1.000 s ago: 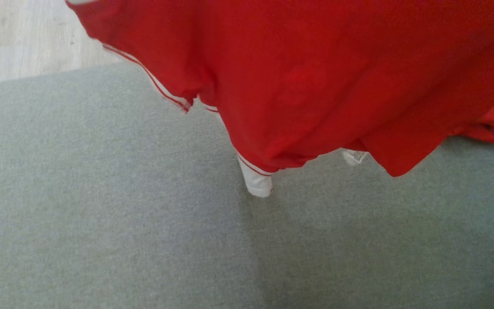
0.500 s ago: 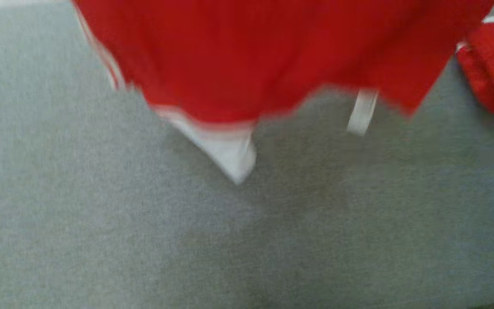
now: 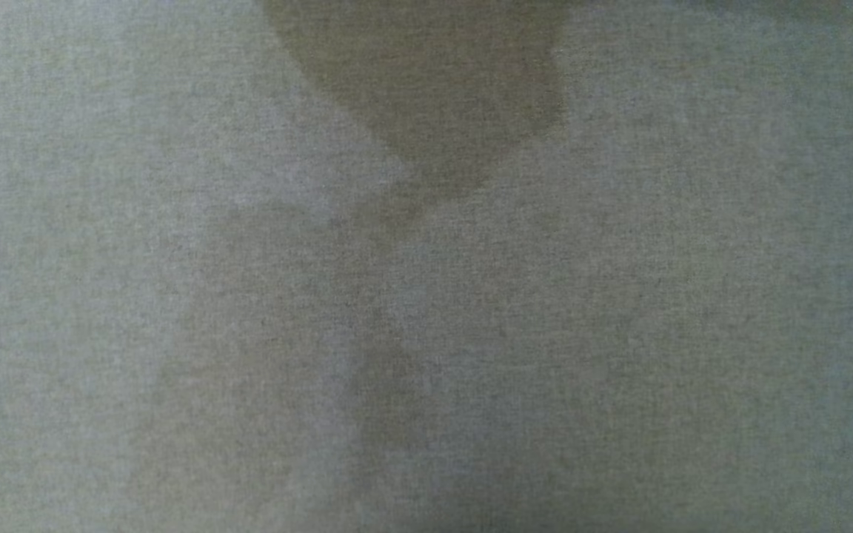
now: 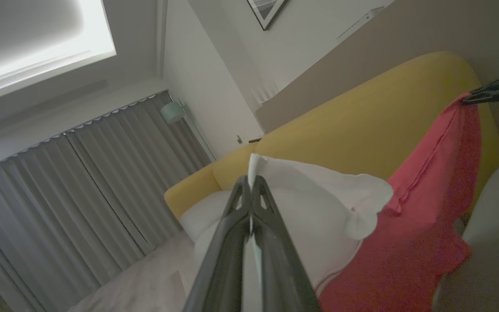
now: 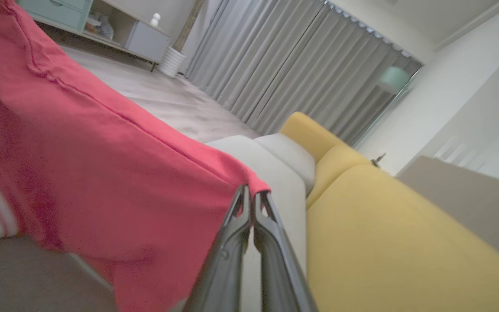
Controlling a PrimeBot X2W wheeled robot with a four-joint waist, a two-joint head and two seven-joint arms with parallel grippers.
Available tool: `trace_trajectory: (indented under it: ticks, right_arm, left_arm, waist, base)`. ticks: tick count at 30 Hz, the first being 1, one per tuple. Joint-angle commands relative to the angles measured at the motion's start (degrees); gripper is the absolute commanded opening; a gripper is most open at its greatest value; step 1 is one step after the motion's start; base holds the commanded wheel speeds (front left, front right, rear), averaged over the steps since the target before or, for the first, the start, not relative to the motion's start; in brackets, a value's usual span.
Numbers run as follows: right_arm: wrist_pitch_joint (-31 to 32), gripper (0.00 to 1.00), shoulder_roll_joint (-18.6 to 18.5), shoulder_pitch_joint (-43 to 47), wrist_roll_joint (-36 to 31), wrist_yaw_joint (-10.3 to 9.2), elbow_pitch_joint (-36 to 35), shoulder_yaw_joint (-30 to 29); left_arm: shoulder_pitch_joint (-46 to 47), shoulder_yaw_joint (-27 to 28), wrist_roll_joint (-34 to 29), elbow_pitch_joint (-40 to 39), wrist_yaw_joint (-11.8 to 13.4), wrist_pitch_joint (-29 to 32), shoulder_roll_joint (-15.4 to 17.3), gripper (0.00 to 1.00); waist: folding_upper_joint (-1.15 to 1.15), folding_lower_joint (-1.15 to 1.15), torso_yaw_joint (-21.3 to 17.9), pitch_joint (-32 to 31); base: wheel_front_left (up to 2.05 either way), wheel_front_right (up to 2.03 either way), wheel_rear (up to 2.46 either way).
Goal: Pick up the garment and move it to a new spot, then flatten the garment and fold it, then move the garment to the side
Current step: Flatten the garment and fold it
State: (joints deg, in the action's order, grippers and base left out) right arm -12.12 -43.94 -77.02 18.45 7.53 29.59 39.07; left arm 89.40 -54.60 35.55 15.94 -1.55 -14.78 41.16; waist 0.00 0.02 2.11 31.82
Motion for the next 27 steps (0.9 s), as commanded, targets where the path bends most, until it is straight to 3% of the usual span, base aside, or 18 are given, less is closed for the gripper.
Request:
trace_trajectory:
  ticks: [1, 7, 12, 17, 27]
  right_arm:
    - [-0.45, 0.0, -0.9, 2.1, 0.7, -0.04, -0.61, -0.29]
    - [-2.55, 0.0, -0.16, 13.75, 7.04, -0.04, 0.17, 1.96]
    - [-2.84, 0.0, -2.59, 29.04, 11.13, -0.04, -4.56, -2.1]
    - [-2.86, 0.0, -2.89, 45.58, 12.34, -0.04, -7.71, -6.55]
    - [-2.87, 0.0, -0.31, 62.56, 11.23, -0.04, -14.16, -12.78]
  left_arm:
    - [0.68, 3.29, 0.04, -1.61, 0.2, -0.19, 2.86, 0.0]
    - [-23.71, 7.67, 1.5, -13.05, 2.83, -0.2, 5.68, 0.0]
    - [-46.04, 12.24, 3.28, -19.3, 4.38, -0.21, 6.97, 0.0]
    - [-63.59, 16.31, -0.61, -22.01, 6.96, -0.21, 6.37, 0.0]
    - [-86.33, 20.78, -1.71, -25.69, 5.6, -0.21, 3.11, 0.0]
  waist:
    - [0.0, -0.02, 0.0, -0.04]
    - [0.0, -0.02, -0.4, -2.94]
    - [0.0, -0.02, -0.67, -6.74]
    - [0.0, -0.02, -2.04, -9.17]
    - [0.0, -0.02, -5.18, -11.64]
  base:
    - [0.0, 0.0, 0.0]
    - [0.0, 0.0, 0.0]
    - [0.0, 0.0, 0.0]
    - [0.0, 0.0, 0.0]
    - [0.0, 0.0, 0.0]
